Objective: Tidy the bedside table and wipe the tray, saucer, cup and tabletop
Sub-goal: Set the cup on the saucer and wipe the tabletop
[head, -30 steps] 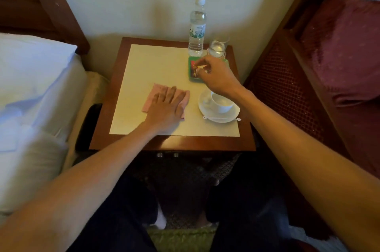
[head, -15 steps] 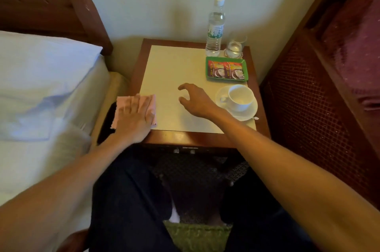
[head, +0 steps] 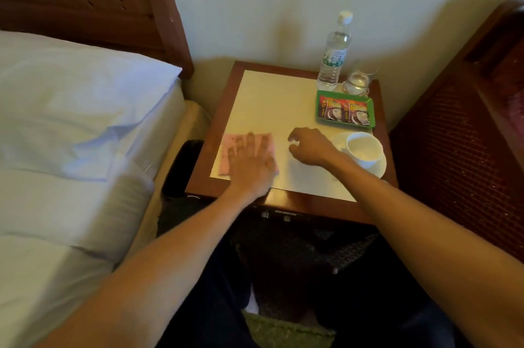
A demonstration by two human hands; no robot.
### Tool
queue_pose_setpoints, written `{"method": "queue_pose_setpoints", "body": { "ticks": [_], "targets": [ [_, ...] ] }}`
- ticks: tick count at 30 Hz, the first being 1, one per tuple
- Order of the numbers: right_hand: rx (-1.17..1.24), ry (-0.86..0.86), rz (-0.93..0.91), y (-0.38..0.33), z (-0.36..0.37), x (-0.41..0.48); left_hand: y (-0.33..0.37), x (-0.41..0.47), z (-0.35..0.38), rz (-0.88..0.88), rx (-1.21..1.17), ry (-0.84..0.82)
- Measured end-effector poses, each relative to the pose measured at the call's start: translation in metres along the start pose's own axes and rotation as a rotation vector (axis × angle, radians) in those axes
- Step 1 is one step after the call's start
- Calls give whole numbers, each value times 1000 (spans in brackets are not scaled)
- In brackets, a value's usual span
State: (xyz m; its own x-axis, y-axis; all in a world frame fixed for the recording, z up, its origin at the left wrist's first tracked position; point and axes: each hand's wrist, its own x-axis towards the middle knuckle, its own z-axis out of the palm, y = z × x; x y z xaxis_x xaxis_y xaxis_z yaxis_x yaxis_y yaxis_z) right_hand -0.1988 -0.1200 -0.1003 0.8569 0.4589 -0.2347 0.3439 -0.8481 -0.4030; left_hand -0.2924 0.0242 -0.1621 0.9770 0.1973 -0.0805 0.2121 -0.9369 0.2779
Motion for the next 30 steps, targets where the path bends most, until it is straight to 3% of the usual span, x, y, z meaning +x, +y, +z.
{"method": "queue_pose_setpoints", "body": {
  "ticks": [3, 7, 10, 15, 18, 23, 30],
  "targets": [
    [140, 124, 41, 7, -28, 4, 14, -32, 7, 270, 20, -76],
    [387, 267, 139, 24, -64, 11, 5, -24, -20, 394, -8, -208],
    [469, 406, 322, 50, -86, 23, 17, 12, -57, 302, -207, -267],
    [643, 487, 522, 110, -109, 61, 51, 112, -79, 140, -464, -26],
    [701, 412, 552, 140, -117, 89, 87, 170, -86, 46, -624, 18],
    [660, 321, 524, 167, -122, 128, 131, 249, -73, -15, -756, -46],
    [708, 303, 513, 187, -108, 157, 153, 289, -44, 102, -837, -1]
  ]
}}
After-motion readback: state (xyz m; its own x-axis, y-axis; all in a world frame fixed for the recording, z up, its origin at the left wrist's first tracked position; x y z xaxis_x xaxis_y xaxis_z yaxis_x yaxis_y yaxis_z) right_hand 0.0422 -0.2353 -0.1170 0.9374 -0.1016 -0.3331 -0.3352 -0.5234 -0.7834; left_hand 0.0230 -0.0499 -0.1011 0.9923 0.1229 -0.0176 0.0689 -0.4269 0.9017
